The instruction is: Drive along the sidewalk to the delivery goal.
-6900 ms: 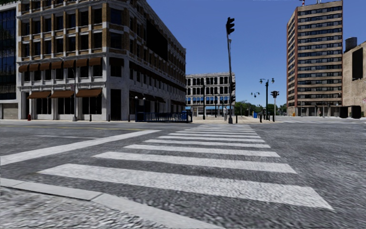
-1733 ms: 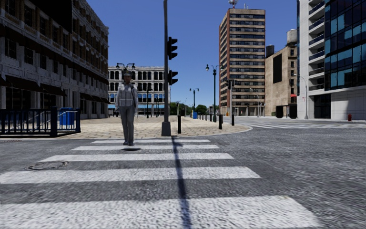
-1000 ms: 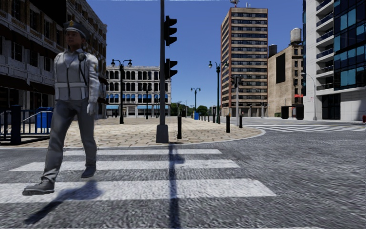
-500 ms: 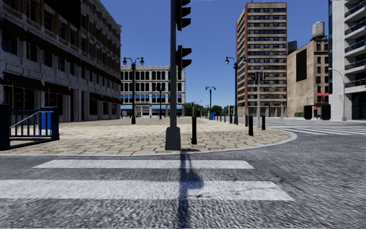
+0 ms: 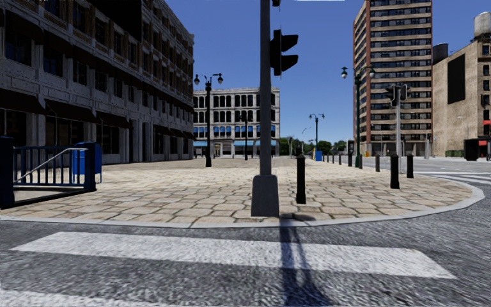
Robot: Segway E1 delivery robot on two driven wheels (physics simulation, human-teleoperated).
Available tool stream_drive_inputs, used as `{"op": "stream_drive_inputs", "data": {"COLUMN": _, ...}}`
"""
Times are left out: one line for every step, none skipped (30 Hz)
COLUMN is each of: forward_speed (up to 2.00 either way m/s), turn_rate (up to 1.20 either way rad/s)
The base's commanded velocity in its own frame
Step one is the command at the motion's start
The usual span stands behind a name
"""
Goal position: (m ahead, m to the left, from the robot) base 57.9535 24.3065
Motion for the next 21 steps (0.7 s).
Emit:
{"op": "stream_drive_inputs", "data": {"forward_speed": 2.0, "turn_rate": 0.45}}
{"op": "stream_drive_inputs", "data": {"forward_speed": 2.0, "turn_rate": 0.45}}
{"op": "stream_drive_inputs", "data": {"forward_speed": 2.0, "turn_rate": 0.45}}
{"op": "stream_drive_inputs", "data": {"forward_speed": 2.0, "turn_rate": 0.45}}
{"op": "stream_drive_inputs", "data": {"forward_speed": 2.0, "turn_rate": 0.45}}
{"op": "stream_drive_inputs", "data": {"forward_speed": 2.0, "turn_rate": 0.45}}
{"op": "stream_drive_inputs", "data": {"forward_speed": 2.0, "turn_rate": 0.45}}
{"op": "stream_drive_inputs", "data": {"forward_speed": 2.0, "turn_rate": 0.45}}
{"op": "stream_drive_inputs", "data": {"forward_speed": 2.0, "turn_rate": 0.45}}
{"op": "stream_drive_inputs", "data": {"forward_speed": 2.0, "turn_rate": 0.45}}
{"op": "stream_drive_inputs", "data": {"forward_speed": 2.0, "turn_rate": 0.45}}
{"op": "stream_drive_inputs", "data": {"forward_speed": 2.0, "turn_rate": 0.46}}
{"op": "stream_drive_inputs", "data": {"forward_speed": 2.0, "turn_rate": 0.46}}
{"op": "stream_drive_inputs", "data": {"forward_speed": 2.0, "turn_rate": 0.46}}
{"op": "stream_drive_inputs", "data": {"forward_speed": 2.0, "turn_rate": 0.47}}
{"op": "stream_drive_inputs", "data": {"forward_speed": 2.0, "turn_rate": 0.47}}
{"op": "stream_drive_inputs", "data": {"forward_speed": 2.0, "turn_rate": 0.47}}
{"op": "stream_drive_inputs", "data": {"forward_speed": 2.0, "turn_rate": 0.47}}
{"op": "stream_drive_inputs", "data": {"forward_speed": 2.0, "turn_rate": 0.47}}
{"op": "stream_drive_inputs", "data": {"forward_speed": 2.0, "turn_rate": 0.47}}
{"op": "stream_drive_inputs", "data": {"forward_speed": 2.0, "turn_rate": 0.47}}
